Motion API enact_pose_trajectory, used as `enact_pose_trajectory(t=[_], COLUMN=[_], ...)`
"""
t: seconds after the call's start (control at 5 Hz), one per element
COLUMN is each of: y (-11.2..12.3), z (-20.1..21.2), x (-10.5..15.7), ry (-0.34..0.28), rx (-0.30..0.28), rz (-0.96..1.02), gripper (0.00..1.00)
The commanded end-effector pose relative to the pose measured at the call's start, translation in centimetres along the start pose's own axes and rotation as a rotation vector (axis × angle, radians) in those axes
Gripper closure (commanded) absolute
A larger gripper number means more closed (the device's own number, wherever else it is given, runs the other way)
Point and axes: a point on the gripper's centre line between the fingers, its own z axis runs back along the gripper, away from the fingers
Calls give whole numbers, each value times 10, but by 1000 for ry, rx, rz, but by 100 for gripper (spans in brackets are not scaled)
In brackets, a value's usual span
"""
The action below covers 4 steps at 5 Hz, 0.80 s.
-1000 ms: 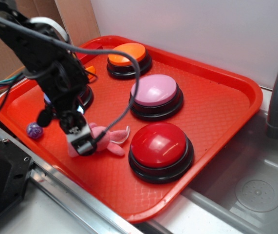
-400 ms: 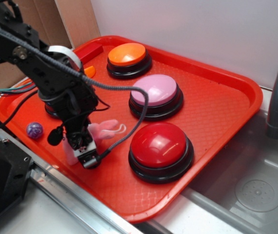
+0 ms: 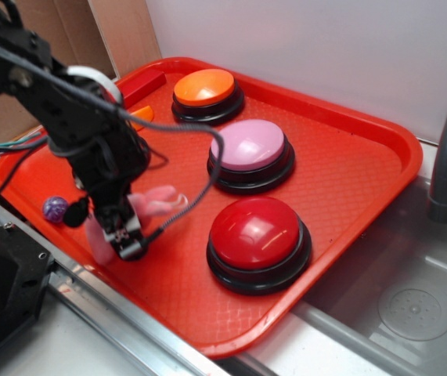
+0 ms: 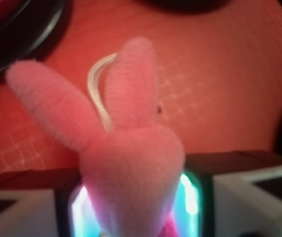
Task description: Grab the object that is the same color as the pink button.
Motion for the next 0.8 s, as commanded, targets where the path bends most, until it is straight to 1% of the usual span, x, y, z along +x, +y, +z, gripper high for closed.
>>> enact_pose_trajectory(t=[0.0,0.2,0.4,0.6], y=[45,66,75,82], z=[73,115,143,154], x=[18,25,30,38], ry=[18,-32,-78,-121], rx=[-1,4,43,68], rz=[353,478,525,559], gripper=[100,100,100,100])
